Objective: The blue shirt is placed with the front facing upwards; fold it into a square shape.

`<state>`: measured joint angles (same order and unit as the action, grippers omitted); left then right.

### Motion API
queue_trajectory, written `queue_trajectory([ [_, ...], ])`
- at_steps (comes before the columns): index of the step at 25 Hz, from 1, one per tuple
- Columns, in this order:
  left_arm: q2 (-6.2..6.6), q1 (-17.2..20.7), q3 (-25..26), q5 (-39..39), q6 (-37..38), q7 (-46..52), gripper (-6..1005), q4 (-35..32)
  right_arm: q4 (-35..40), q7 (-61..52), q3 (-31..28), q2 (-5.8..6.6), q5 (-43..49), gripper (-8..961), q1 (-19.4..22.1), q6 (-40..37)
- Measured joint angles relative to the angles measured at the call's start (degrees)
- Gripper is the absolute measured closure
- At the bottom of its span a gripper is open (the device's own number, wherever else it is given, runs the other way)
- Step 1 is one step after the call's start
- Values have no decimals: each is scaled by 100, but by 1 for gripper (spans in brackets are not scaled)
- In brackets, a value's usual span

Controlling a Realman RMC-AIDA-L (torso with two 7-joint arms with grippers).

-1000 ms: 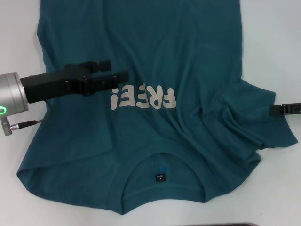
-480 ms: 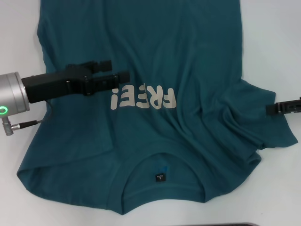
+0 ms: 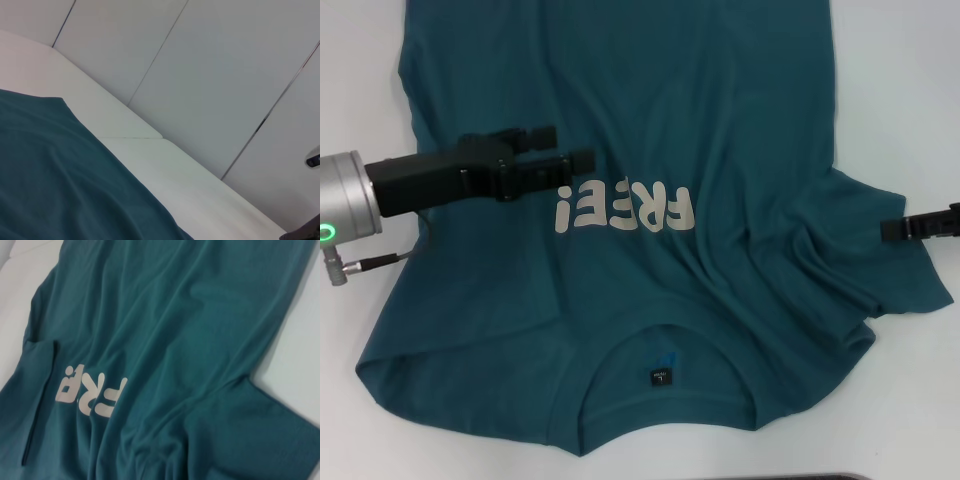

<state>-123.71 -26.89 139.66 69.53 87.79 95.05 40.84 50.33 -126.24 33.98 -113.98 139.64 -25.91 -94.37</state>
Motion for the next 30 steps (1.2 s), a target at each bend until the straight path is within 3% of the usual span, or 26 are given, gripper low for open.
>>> queue_trajectory([
  [7, 17, 0, 10, 0, 1, -75, 129, 5, 21, -98, 83, -45, 306, 334, -118, 5],
  [18, 29, 3, 32, 0, -13, -116, 142, 3, 28, -217, 77, -38, 327, 788, -150, 151],
  [23, 31, -8, 12, 0, -119, -131, 148, 6, 39, -187, 17, -35, 297, 942, -144, 145],
  [30, 32, -27, 9, 0, -104, -121, 157, 12, 543, -162, -136, -75, -63, 943, -32, -155],
])
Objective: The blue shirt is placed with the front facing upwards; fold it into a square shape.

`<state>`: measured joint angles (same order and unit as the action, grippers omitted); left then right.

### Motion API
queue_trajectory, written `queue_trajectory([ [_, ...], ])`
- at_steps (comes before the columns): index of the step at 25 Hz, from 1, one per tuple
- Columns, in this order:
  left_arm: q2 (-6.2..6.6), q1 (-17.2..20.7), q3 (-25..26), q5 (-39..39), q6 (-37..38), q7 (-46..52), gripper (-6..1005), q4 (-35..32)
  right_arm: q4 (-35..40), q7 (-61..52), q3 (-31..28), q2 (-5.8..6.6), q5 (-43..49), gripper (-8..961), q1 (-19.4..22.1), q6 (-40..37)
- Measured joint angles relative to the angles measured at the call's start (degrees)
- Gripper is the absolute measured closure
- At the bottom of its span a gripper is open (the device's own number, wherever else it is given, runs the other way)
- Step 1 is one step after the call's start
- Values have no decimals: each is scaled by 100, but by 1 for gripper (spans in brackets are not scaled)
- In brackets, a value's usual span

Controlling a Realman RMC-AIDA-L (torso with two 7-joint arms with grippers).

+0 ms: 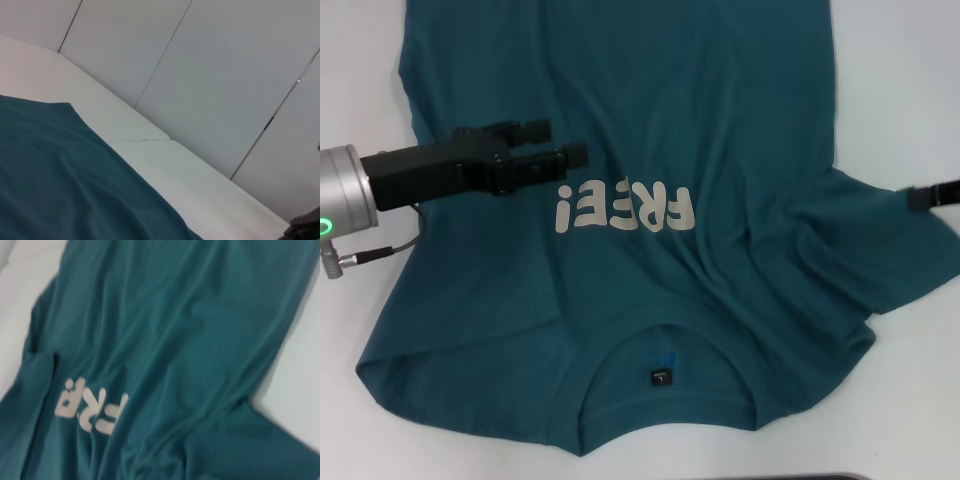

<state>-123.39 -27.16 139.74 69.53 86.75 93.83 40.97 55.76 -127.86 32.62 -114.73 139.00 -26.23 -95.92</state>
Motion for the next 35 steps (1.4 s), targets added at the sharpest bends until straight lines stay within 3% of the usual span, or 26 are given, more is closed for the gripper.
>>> queue_trajectory([
  [13, -1, -22, 0, 35, 34, 25, 159, 8, 204, 78, -813, 71, -10, 942, 318, 59],
  [35, -27, -120, -60, -1, 61, 39, 160, -37, 651, 160, -1174, 92, -190, 943, 429, -159],
])
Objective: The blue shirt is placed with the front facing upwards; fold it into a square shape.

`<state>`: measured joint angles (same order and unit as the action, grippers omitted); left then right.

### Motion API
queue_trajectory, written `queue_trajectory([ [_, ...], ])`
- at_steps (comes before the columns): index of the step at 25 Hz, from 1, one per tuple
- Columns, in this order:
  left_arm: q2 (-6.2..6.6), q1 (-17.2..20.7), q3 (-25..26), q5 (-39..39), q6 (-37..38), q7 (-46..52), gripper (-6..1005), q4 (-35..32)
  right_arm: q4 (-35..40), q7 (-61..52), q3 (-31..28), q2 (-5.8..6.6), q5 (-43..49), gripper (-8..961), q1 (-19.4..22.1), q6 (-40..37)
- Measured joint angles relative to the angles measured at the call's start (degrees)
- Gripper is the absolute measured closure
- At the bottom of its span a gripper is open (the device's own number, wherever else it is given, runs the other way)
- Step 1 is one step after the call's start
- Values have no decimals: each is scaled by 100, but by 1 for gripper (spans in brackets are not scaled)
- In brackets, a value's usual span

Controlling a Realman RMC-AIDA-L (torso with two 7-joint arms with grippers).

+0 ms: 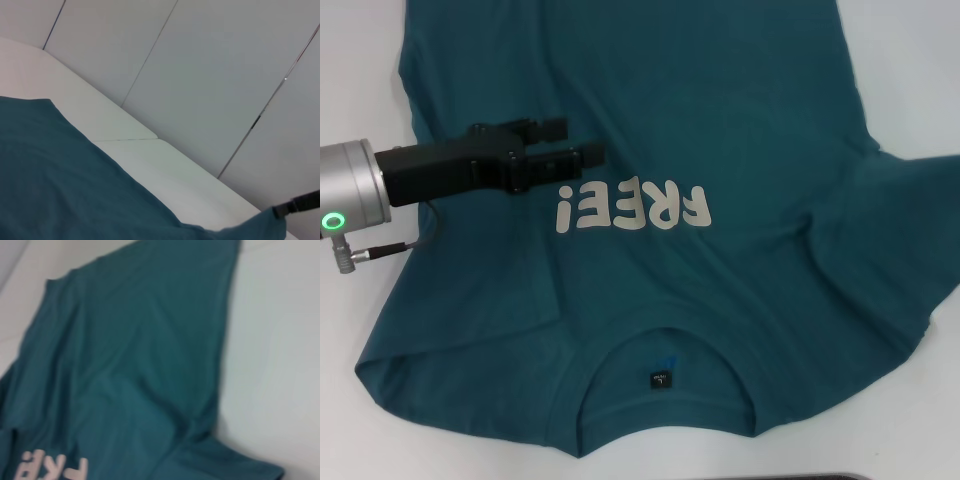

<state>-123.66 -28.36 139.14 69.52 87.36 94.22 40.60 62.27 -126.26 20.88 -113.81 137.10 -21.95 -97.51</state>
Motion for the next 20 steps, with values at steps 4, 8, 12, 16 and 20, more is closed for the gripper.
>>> queue_trajectory([
  [4, 0, -7, -1, 0, 0, 0, 160, 0, 273, -30, -4, -19, -223, 943, -3, -170],
  [8, 0, -9, -1, 0, -1, -6, 159, 0, 411, -53, 23, -25, -519, 942, -57, -358],
  [12, 0, -11, -2, 0, -1, -17, 158, 4, 373, -50, 114, -44, -538, 942, -215, -398],
  [16, 0, -12, -1, 0, -6, -22, 160, 3, 339, -60, 348, -102, -527, 942, -361, -394],
  [20, 0, -12, -1, 0, -38, -40, 159, 0, 286, -60, 540, -229, -522, 942, -565, -342],
])
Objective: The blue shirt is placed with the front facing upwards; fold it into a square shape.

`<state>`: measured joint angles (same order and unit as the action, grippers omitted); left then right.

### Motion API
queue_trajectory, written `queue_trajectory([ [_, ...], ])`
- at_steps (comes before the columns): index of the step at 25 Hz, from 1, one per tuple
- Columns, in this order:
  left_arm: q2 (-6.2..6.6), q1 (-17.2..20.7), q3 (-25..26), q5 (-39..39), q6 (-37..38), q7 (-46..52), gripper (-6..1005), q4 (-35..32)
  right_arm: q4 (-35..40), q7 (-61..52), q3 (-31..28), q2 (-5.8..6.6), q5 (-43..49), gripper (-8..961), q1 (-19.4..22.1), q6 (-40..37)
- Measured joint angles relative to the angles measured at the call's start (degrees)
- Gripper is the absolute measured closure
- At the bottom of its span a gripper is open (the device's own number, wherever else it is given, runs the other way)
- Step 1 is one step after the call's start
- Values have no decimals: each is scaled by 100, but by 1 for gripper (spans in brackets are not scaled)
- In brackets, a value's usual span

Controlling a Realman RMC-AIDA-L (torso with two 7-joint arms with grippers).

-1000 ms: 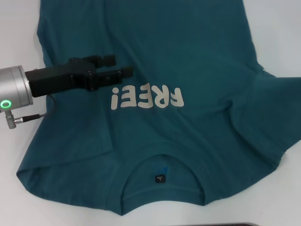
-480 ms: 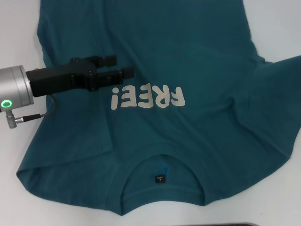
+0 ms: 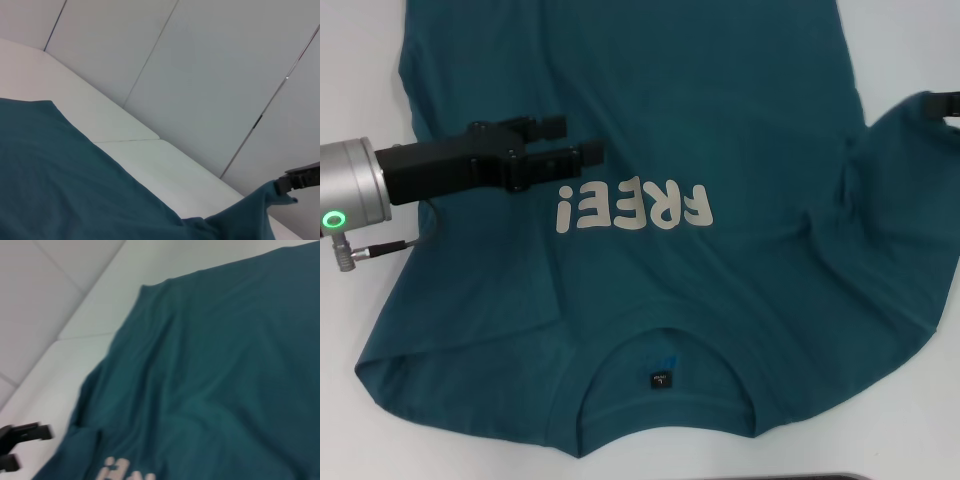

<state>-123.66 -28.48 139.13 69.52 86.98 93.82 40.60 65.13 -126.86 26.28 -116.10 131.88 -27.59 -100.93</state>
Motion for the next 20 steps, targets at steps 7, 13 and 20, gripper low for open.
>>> queue_trajectory([
  [7, 4, 1, 0, 0, -17, -5, 158, 0, -625, 41, 632, -100, 0, 942, -349, 525],
  [13, 9, -2, 0, 0, -48, -5, 159, 0, -1097, 117, 1033, -104, -10, 943, -587, 1069],
  [20, 27, -14, 0, 0, -92, -12, 158, 0, -1678, 357, 1060, -113, -157, 837, -966, 1809],
])
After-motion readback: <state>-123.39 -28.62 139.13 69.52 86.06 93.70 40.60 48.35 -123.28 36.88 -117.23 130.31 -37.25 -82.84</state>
